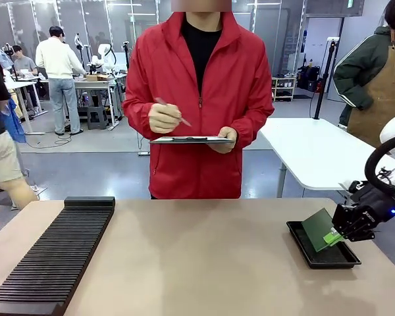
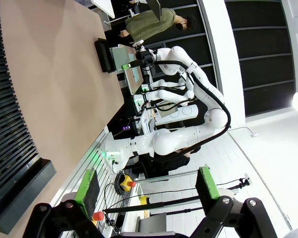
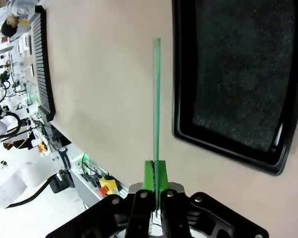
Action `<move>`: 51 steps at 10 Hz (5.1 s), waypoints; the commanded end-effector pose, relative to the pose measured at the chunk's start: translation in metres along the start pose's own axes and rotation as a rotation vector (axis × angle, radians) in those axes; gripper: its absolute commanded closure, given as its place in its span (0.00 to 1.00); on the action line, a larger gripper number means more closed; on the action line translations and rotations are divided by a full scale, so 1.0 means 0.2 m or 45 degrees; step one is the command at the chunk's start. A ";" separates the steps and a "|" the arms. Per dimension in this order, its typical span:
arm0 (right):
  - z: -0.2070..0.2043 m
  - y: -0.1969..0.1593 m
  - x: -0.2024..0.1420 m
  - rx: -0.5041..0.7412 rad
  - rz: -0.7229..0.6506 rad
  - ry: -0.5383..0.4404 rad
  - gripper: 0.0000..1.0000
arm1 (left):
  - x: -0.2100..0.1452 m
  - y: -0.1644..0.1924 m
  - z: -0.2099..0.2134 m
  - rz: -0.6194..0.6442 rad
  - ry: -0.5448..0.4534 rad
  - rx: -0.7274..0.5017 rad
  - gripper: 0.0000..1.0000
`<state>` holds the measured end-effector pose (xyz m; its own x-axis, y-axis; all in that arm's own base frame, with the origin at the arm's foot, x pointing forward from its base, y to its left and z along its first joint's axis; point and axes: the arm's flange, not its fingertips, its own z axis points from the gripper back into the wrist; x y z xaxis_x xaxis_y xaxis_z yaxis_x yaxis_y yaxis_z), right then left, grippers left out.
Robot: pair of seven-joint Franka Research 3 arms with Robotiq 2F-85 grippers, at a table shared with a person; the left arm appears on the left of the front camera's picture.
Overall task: Inspect the PCB.
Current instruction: Place the Blank PCB in the ESD tray.
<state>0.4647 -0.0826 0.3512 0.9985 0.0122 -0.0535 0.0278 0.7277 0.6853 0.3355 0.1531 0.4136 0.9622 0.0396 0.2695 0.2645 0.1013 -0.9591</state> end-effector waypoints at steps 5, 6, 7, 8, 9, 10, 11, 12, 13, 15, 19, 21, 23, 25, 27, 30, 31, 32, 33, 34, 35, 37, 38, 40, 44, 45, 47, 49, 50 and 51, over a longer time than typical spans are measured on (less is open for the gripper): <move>-0.06 -0.08 0.16 -0.066 0.022 -0.007 0.97 | -0.01 0.00 0.00 0.001 0.008 -0.008 0.00; -0.08 -0.09 0.19 -0.101 0.030 -0.016 0.97 | -0.01 0.00 0.00 0.001 0.008 -0.008 0.00; -0.10 -0.08 0.21 -0.115 0.031 -0.020 0.97 | -0.01 0.00 0.00 0.001 0.008 -0.008 0.00; -0.12 -0.10 0.23 -0.126 0.014 -0.013 0.97 | -0.01 0.00 0.00 0.001 0.008 -0.008 0.00; -0.13 -0.11 0.24 -0.128 -0.002 -0.017 0.97 | -0.01 0.00 0.00 0.001 0.008 -0.008 0.00; -0.14 -0.13 0.25 -0.132 -0.011 -0.016 0.97 | -0.01 0.00 0.00 0.001 0.008 -0.008 0.00; -0.15 -0.14 0.26 -0.133 -0.017 -0.017 0.97 | -0.01 0.00 0.00 0.001 0.008 -0.008 0.00; -0.16 -0.15 0.27 -0.137 -0.028 -0.009 0.97 | -0.01 0.00 0.00 0.001 0.008 -0.008 0.00; -0.16 -0.14 0.27 -0.154 -0.033 -0.005 0.97 | -0.01 0.00 0.00 0.001 0.008 -0.008 0.00; -0.15 -0.13 0.26 -0.166 -0.029 -0.006 0.79 | -0.01 0.00 0.00 0.001 0.008 -0.008 0.00; -0.15 -0.07 0.21 -0.249 -0.038 -0.042 0.32 | -0.01 0.00 0.00 0.001 0.008 -0.008 0.00; -0.14 -0.01 0.19 -0.320 -0.056 -0.066 0.08 | -0.01 0.00 0.00 0.001 0.008 -0.008 0.00; -0.13 0.04 0.17 -0.427 -0.073 -0.121 0.00 | -0.01 0.00 0.00 0.001 0.008 -0.008 0.00; -0.09 0.10 0.14 -0.491 -0.079 -0.166 0.00 | -0.01 0.00 0.00 0.001 0.008 -0.008 0.00; -0.10 0.14 0.13 -0.495 -0.057 -0.166 0.00 | -0.01 0.00 0.00 0.001 0.008 -0.008 0.00; -0.07 0.11 0.16 -0.456 -0.036 -0.157 0.00 | -0.01 0.00 0.00 0.001 0.008 -0.008 0.00; -0.07 0.11 0.16 -0.456 -0.036 -0.157 0.00 | -0.01 0.00 0.00 0.001 0.008 -0.008 0.00; -0.07 0.11 0.16 -0.456 -0.036 -0.157 0.00 | -0.01 0.00 0.00 0.001 0.008 -0.008 0.00; -0.07 0.11 0.16 -0.456 -0.036 -0.157 0.00 | -0.01 0.00 0.00 0.001 0.008 -0.008 0.00; -0.07 0.11 0.16 -0.456 -0.036 -0.157 0.00 | -0.01 0.00 0.00 0.001 0.008 -0.008 0.00; -0.07 0.11 0.16 -0.456 -0.036 -0.157 0.00 | -0.01 0.00 0.00 0.001 0.008 -0.008 0.00; -0.07 0.11 0.16 -0.456 -0.036 -0.157 0.00 | -0.01 0.00 0.00 0.001 0.008 -0.008 0.00; -0.07 0.11 0.16 -0.456 -0.036 -0.157 0.00 | -0.01 0.00 0.00 0.001 0.008 -0.008 0.00; -0.07 0.11 0.16 -0.456 -0.036 -0.157 0.00 | -0.01 0.00 0.00 0.001 0.008 -0.008 0.00; 0.16 0.31 -0.02 -0.131 -0.013 -0.143 0.00 | -0.01 0.00 0.00 0.001 0.008 -0.008 0.00; 0.22 0.37 -0.10 -0.067 -0.007 -0.147 0.00 | -0.01 0.00 0.00 0.001 0.008 -0.008 0.00; 0.29 0.43 -0.24 0.160 -0.008 -0.082 0.00 | -0.01 0.00 0.00 0.001 0.008 -0.008 0.00; 0.29 0.42 -0.33 0.402 0.016 0.014 0.00 | -0.01 0.00 0.00 0.001 0.008 -0.008 0.00; 0.27 0.42 -0.39 0.474 0.059 0.004 0.00 | -0.01 0.00 0.00 0.001 0.008 -0.008 0.00; 0.26 0.41 -0.44 0.541 0.061 0.001 0.00 | -0.01 0.00 0.00 0.001 0.008 -0.008 0.00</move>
<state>0.3900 -0.0567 0.4562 0.9987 0.0376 -0.0350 0.0152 0.4353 0.9002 0.3355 0.1531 0.4133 0.9624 0.0395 0.2689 0.2639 0.1010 -0.9592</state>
